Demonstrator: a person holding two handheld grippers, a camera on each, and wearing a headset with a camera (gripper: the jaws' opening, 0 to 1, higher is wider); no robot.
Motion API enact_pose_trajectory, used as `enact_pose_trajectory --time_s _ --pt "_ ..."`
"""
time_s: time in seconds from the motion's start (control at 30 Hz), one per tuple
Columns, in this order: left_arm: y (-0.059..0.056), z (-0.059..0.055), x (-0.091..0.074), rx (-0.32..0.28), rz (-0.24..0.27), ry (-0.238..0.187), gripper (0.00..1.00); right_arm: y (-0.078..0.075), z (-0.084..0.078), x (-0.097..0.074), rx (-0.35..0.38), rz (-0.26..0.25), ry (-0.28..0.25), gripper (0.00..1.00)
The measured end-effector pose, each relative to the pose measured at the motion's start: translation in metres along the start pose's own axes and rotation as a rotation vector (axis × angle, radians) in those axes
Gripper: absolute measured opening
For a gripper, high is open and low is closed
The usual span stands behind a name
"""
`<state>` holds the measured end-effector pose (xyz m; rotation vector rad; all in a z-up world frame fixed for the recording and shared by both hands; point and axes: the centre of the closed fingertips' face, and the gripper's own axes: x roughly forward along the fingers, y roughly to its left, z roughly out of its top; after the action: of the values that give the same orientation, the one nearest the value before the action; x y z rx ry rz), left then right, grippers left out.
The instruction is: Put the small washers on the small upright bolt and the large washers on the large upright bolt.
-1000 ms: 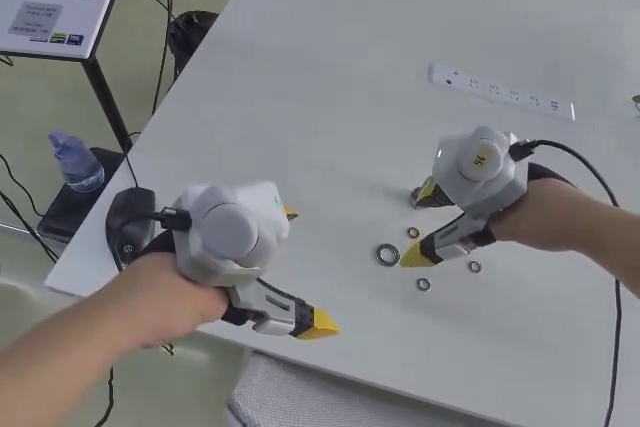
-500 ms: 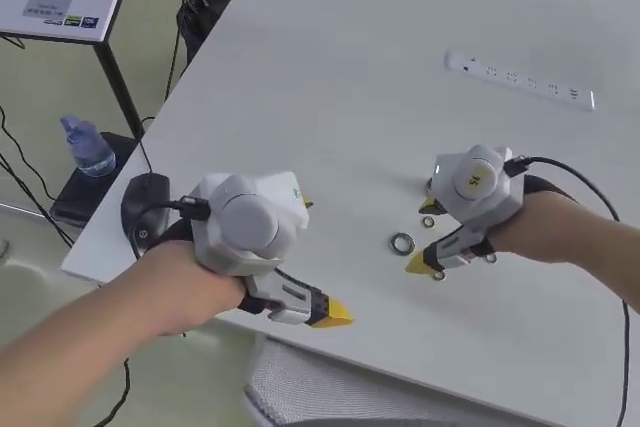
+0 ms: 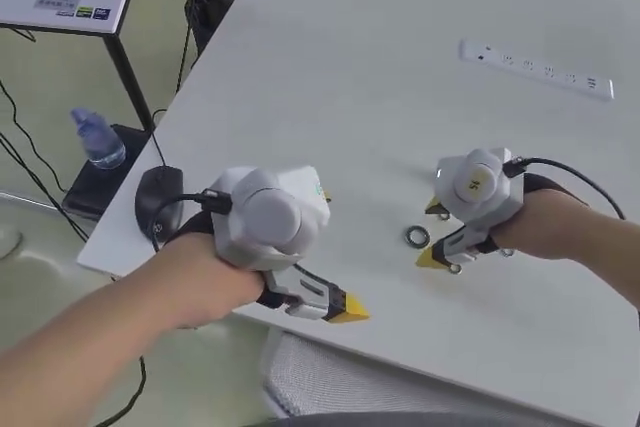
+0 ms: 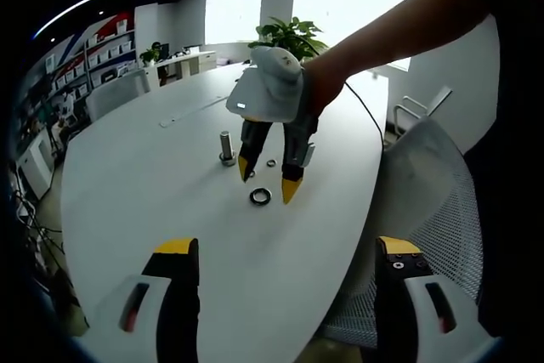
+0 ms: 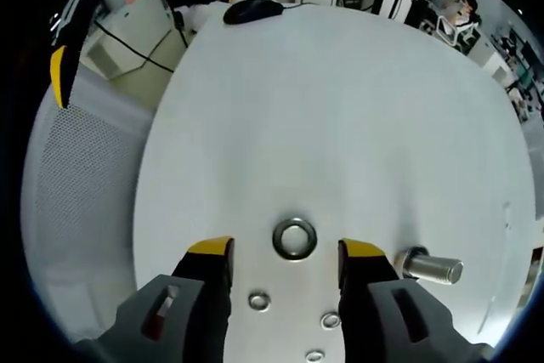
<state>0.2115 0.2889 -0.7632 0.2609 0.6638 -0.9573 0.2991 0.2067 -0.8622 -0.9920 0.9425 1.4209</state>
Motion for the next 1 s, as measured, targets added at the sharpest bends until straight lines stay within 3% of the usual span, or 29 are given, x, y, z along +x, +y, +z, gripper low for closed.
enact_pose_trajectory --time_s 0.3,0.67,1.0 --pt "0.0021 0.0038 -0.0032 -0.020 -0.001 -0.026 0.84 -0.0005 -0.0057 0.0056 0.021 -0.009 0.024 0.48" --pt "0.0009 -0.0013 -0.0031 -0.009 -0.010 -0.010 0.83 -0.0039 -0.0054 0.0096 0.032 -0.030 0.033 0.46" --pt "-0.0024 0.0060 0.0007 0.010 -0.030 -0.017 0.82 0.0021 -0.0026 0.0096 0.007 -0.021 0.055 0.40"
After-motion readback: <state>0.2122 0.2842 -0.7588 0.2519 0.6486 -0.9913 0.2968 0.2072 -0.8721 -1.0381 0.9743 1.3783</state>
